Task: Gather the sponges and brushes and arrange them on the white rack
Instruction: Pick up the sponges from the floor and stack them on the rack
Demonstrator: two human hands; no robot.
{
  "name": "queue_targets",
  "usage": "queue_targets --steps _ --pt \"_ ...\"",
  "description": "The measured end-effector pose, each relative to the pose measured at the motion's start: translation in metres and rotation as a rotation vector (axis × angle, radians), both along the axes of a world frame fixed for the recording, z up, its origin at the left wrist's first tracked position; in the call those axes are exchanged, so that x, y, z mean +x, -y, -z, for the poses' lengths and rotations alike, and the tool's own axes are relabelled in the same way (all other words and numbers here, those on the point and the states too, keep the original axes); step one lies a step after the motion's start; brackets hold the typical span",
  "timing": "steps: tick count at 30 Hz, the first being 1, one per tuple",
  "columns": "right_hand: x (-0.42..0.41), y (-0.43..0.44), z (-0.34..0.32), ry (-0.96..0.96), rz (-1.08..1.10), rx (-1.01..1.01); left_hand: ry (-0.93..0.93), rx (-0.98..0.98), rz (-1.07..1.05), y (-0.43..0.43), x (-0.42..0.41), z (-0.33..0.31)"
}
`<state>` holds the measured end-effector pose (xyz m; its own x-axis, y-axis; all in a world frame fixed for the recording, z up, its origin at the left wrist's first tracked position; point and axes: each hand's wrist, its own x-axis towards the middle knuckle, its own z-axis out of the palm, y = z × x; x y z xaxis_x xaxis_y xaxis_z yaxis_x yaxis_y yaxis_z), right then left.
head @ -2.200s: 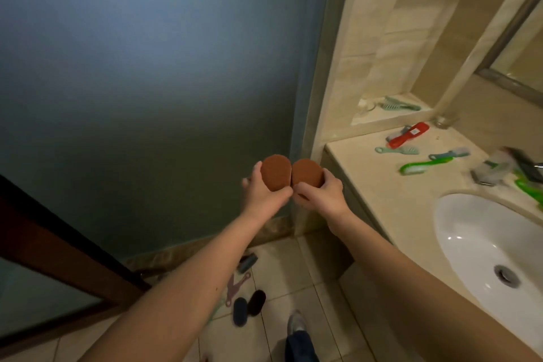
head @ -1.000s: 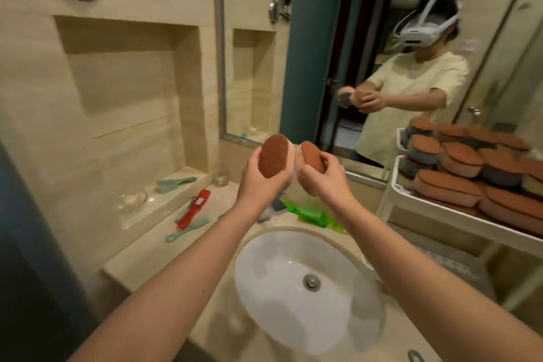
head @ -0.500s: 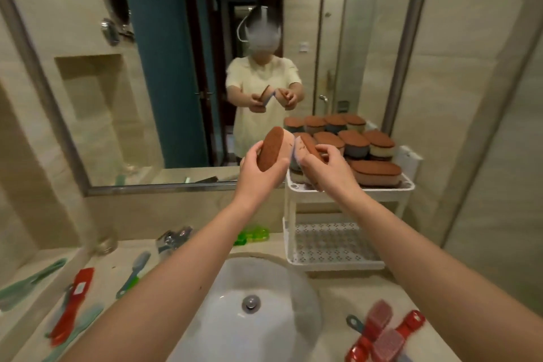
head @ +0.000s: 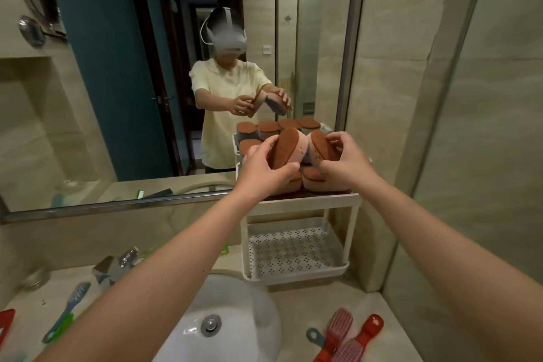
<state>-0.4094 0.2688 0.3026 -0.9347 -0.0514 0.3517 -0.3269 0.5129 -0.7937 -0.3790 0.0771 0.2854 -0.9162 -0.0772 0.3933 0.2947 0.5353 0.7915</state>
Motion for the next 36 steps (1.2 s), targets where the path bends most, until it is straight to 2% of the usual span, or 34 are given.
queue_targets --steps 5,9,17,27,29,31,36 --pt "-0.024 -0.018 0.007 -0.005 0.044 0.249 -0.05 -0.242 -0.127 -0.007 -0.019 0.009" --pt "-0.035 -0.017 0.015 -0.087 0.05 0.437 -0.111 -0.409 -0.218 -0.011 -0.026 0.019" --pt "-0.047 -0.012 0.028 -0.117 -0.007 0.445 -0.109 -0.622 -0.327 -0.016 -0.033 0.03" --pt "-0.035 -0.001 0.041 -0.205 0.015 0.522 0.001 -0.616 -0.255 -0.013 -0.029 0.035" --pt "-0.031 0.003 0.04 -0.27 0.029 0.522 -0.03 -0.587 -0.256 -0.011 -0.025 0.033" --pt "-0.026 0.011 0.038 -0.355 0.006 0.447 -0.11 -0.498 -0.291 -0.01 -0.018 0.031" --pt "0.001 0.04 0.033 -0.472 -0.233 0.175 -0.3 -0.15 -0.394 -0.001 0.012 0.033"
